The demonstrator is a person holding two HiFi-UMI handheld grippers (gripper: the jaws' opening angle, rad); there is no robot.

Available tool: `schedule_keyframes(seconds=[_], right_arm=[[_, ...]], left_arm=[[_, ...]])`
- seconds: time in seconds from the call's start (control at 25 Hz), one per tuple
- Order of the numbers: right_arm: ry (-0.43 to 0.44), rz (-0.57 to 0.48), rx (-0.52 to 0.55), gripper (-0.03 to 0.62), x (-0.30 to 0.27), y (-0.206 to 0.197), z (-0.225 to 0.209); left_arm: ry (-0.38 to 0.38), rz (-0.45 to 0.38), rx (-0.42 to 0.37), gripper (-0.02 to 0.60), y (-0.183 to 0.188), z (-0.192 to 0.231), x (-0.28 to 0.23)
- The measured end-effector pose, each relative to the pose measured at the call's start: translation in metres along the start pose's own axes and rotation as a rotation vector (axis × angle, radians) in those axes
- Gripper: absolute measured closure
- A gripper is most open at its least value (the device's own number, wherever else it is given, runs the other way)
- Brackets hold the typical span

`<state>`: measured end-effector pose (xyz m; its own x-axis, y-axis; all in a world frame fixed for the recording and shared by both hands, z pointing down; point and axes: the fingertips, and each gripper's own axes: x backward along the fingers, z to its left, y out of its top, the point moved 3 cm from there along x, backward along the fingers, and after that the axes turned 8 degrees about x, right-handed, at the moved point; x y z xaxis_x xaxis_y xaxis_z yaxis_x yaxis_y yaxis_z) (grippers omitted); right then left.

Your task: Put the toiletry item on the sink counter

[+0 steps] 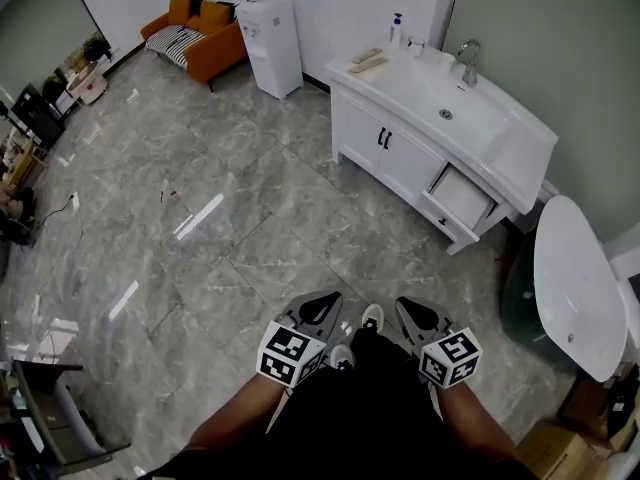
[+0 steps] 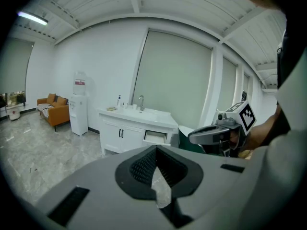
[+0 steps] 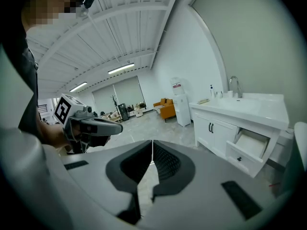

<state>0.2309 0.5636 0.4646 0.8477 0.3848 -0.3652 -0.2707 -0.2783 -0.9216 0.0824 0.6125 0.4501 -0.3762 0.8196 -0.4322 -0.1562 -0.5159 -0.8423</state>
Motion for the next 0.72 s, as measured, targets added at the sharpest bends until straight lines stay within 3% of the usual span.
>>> schedule_keyframes(seconds=[0.4, 0.72], right_arm=[[0.058, -0.007, -0.005, 0.591, -0.069, 0.021, -0.037], [0.064, -0.037, -0.003, 0.591, -0.144, 0.065, -0.096]], left_arm=[[0.071, 0.018, 0.023, 0.581, 0.022, 0.054, -0.024], [0.074, 0.005, -0.010, 0.581, 0.091, 0.113, -0.074]])
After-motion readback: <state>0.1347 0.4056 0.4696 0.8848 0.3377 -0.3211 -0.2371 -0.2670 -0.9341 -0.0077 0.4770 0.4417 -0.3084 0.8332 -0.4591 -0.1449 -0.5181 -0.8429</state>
